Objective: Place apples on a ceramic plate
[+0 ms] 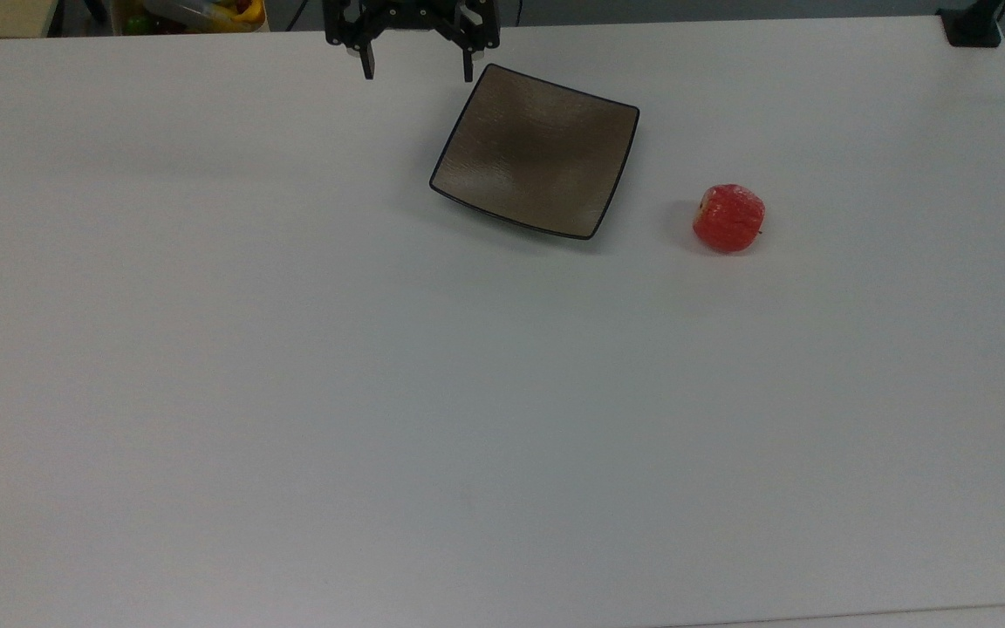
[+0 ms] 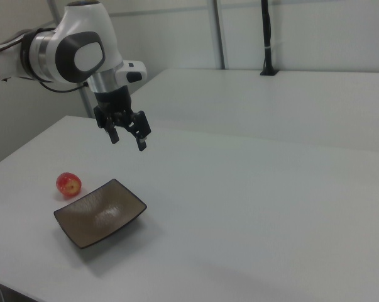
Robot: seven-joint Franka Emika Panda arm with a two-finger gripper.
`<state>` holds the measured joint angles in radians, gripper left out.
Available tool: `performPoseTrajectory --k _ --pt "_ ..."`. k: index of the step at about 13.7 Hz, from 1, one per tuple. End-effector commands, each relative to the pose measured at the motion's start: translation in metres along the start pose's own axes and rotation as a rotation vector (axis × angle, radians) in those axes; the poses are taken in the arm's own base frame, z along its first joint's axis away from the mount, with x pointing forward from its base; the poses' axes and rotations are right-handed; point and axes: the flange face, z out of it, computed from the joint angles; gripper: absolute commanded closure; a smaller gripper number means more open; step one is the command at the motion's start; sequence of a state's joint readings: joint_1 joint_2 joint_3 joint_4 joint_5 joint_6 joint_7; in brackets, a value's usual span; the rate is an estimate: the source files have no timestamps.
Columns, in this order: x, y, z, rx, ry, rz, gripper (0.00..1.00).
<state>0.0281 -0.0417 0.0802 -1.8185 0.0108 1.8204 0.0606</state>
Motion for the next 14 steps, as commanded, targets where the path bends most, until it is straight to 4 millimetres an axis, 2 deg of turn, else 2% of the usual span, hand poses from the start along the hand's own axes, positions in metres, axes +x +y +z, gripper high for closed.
performPoseTrajectory --k 1,10,12,14 --pt "-0.007 -0.003 -0.005 0.021 -0.003 -0.019 0.0" --pt "-0.007 -0.007 -0.002 0.021 -0.008 -0.03 0.0" --pt "-0.006 -0.016 -0.003 0.022 0.004 -0.048 0.0" --pt "-0.003 -0.038 -0.003 0.025 0.031 -0.119 0.0"
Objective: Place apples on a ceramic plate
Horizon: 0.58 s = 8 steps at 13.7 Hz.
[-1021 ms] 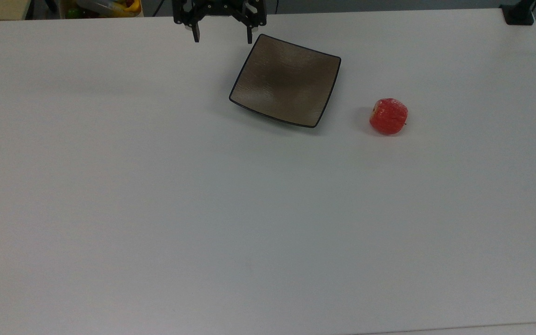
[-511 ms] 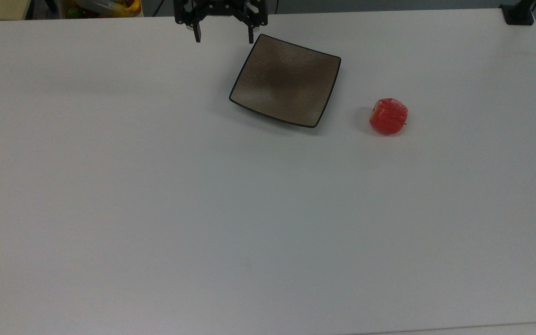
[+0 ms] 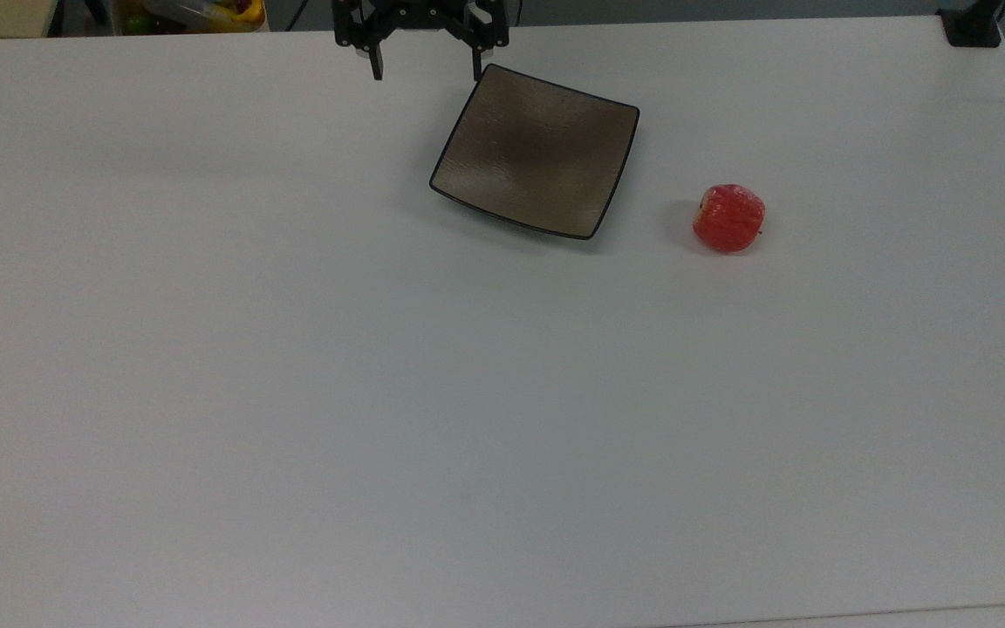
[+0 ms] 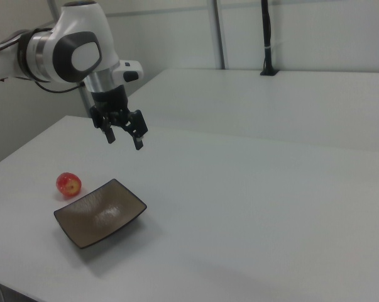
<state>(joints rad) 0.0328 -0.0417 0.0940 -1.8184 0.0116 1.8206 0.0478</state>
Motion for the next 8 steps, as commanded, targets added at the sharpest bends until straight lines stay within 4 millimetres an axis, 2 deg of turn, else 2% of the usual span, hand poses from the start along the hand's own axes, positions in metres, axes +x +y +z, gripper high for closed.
performPoseTrajectory --k 1,2,3,5,7,8 --pt "0.003 -0.035 0.002 0.024 0.038 -0.132 0.0" --pt "0.006 -0.045 0.006 0.028 0.044 -0.174 0.0" --pt "0.008 -0.068 0.013 0.03 0.046 -0.228 0.0" --pt "0.013 -0.1 0.014 0.032 0.094 -0.309 0.0" --pt "0.014 -0.12 0.018 0.034 0.101 -0.415 0.0" --pt "0.017 -0.128 0.014 0.036 0.113 -0.491 0.0"
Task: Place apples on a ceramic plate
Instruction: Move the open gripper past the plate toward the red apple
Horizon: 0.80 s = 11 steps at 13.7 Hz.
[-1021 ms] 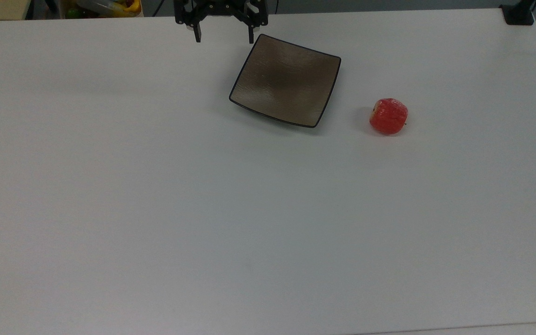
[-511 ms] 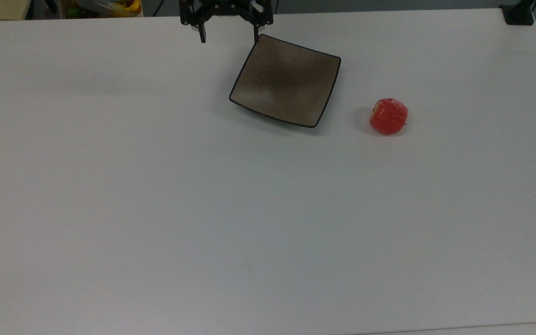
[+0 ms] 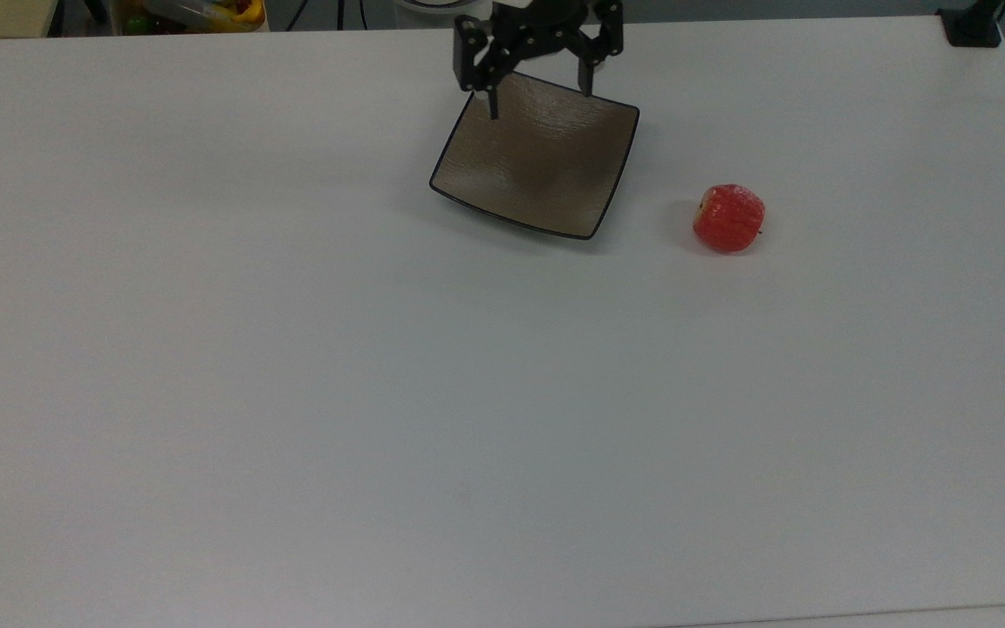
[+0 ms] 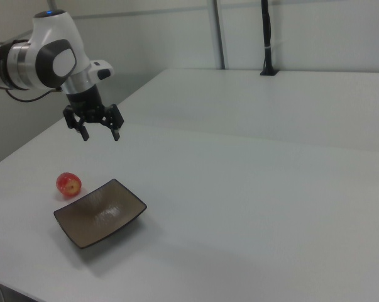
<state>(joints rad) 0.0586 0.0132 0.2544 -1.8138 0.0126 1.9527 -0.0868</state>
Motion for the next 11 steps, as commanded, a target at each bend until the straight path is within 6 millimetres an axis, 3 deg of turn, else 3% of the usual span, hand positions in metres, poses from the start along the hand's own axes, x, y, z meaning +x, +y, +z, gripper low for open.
performPoseTrajectory --k 1,6,9,11 --pt "0.02 -0.028 0.002 0.022 0.032 -0.264 0.0" --pt "0.032 -0.082 0.017 -0.009 0.011 -0.589 0.0" --pt "0.037 -0.117 0.051 -0.063 -0.045 -0.708 0.0" --pt "0.042 -0.128 0.057 -0.093 -0.047 -0.78 0.0"
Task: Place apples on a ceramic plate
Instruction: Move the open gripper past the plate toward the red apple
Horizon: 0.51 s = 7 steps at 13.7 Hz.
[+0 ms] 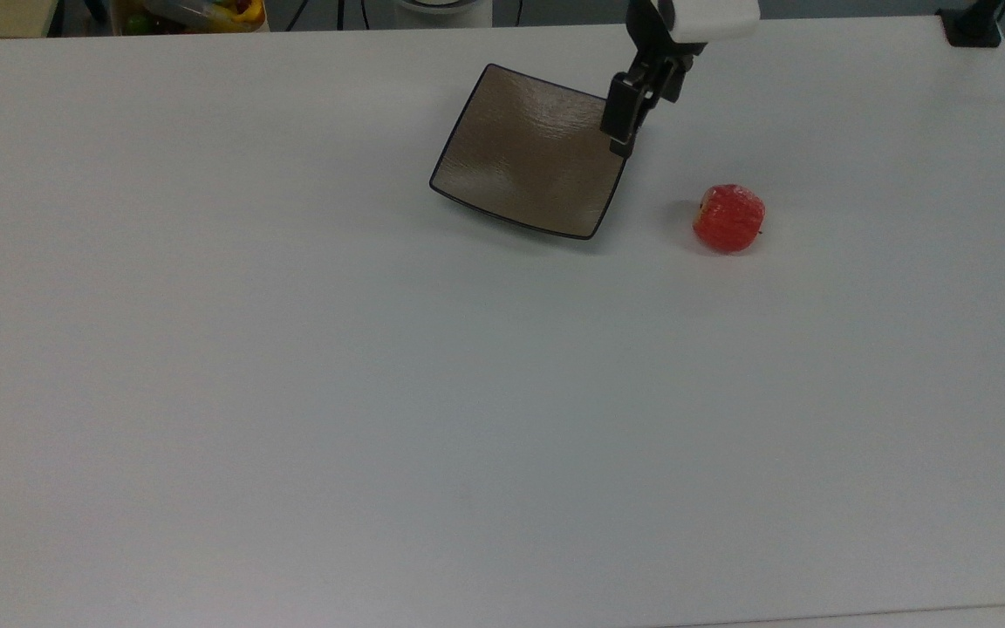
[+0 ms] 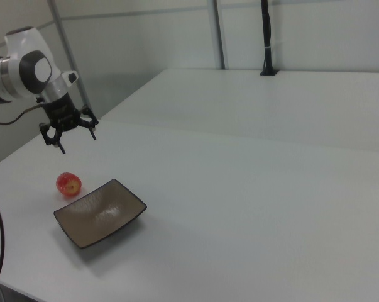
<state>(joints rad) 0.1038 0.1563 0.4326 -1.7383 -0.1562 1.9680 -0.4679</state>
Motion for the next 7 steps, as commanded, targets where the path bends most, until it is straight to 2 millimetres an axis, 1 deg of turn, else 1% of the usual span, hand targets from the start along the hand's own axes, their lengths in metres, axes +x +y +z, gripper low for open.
performPoseTrajectory --k 1,2,4,6,7 --pt "0.029 -0.008 0.014 -0.044 -0.004 -0.162 0.0" --pt "0.035 -0.011 0.015 -0.049 -0.004 -0.194 0.0" --pt "0.048 -0.019 0.025 -0.053 -0.013 -0.232 0.0" --pt "0.058 -0.029 0.041 -0.062 -0.036 -0.271 0.0" --pt "0.063 -0.035 0.052 -0.062 -0.051 -0.291 0.0"
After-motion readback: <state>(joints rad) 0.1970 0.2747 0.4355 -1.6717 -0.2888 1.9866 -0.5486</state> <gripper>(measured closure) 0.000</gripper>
